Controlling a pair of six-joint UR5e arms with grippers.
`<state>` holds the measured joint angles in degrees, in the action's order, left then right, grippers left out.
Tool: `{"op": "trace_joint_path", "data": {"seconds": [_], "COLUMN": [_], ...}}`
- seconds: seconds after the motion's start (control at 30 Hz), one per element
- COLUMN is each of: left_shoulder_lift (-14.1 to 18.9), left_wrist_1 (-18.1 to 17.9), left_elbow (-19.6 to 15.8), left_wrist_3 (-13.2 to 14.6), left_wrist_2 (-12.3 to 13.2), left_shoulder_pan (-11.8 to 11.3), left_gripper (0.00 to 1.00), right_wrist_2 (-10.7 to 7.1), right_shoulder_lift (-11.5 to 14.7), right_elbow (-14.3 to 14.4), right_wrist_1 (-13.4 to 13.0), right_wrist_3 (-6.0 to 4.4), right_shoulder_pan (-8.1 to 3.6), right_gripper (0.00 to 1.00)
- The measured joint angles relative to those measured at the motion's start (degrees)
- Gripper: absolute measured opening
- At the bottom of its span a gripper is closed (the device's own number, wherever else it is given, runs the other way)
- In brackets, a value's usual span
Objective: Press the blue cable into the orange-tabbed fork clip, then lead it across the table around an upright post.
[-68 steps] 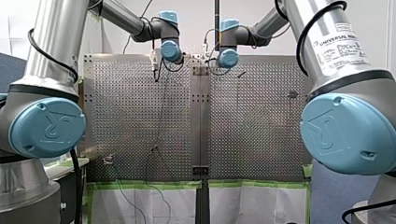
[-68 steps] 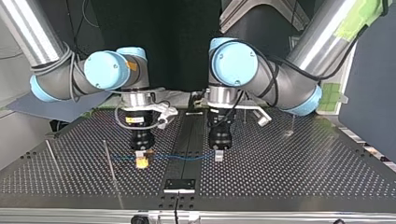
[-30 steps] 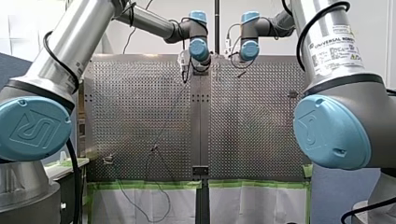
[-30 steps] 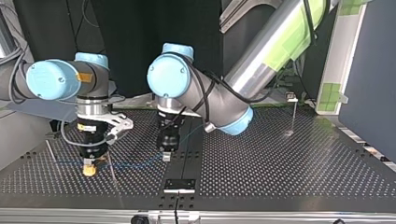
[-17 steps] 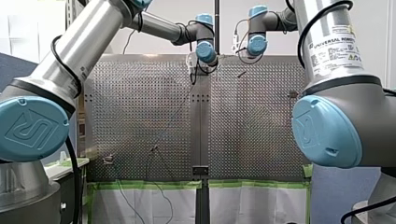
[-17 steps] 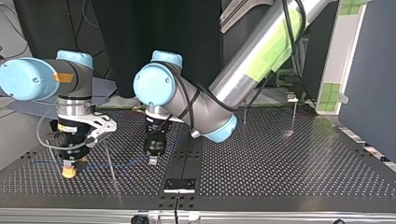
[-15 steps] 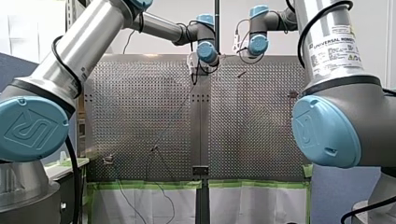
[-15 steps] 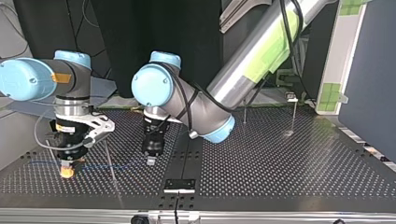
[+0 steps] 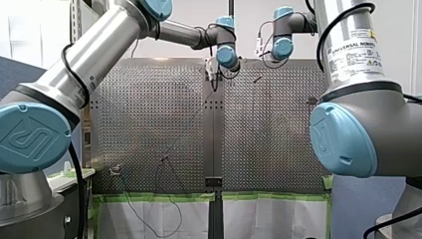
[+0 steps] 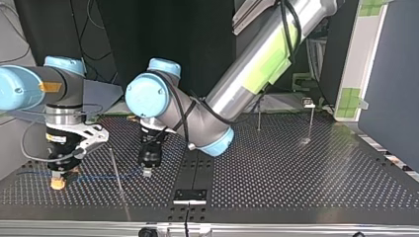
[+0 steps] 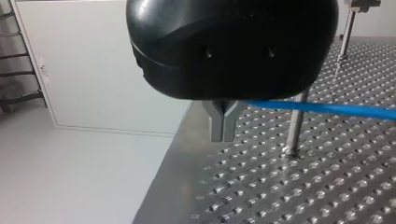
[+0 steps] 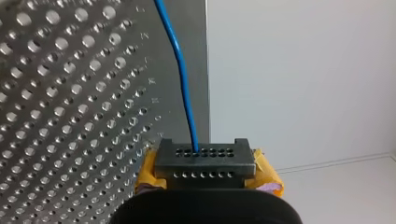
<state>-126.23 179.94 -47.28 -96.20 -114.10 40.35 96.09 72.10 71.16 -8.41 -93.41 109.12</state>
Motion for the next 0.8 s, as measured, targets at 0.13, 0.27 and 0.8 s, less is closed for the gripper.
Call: {"op": "trace_joint_path", "data": {"seconds": [0.13, 0.27, 0.8], "left_shoulder_lift": [-2.1, -4.4, -12.3], "left_wrist_1": [2.0, 2.7, 1.1], "left_elbow": [2.2, 4.5, 13.1], "left_wrist_3": [-0.4, -1.2, -2.5], "left_wrist_2": [0.0, 0.2, 1.8], "left_shoulder_pan": [0.7, 1.2, 0.9], "left_gripper": [0.00, 0.00, 0.00], "right_wrist_2": [-1.15, -2.01, -3.56], "right_shoulder_lift": [-0.1, -0.1, -2.3], "right_elbow": [-0.1, -0.1, -0.3], "right_wrist_1": [0.0, 0.0, -0.6], "right_wrist_3": [-0.16, -0.20, -1.26], "right_shoulder_pan": [-1.05, -1.96, -5.24], "right_gripper": [0.00, 0.00, 0.00]}}
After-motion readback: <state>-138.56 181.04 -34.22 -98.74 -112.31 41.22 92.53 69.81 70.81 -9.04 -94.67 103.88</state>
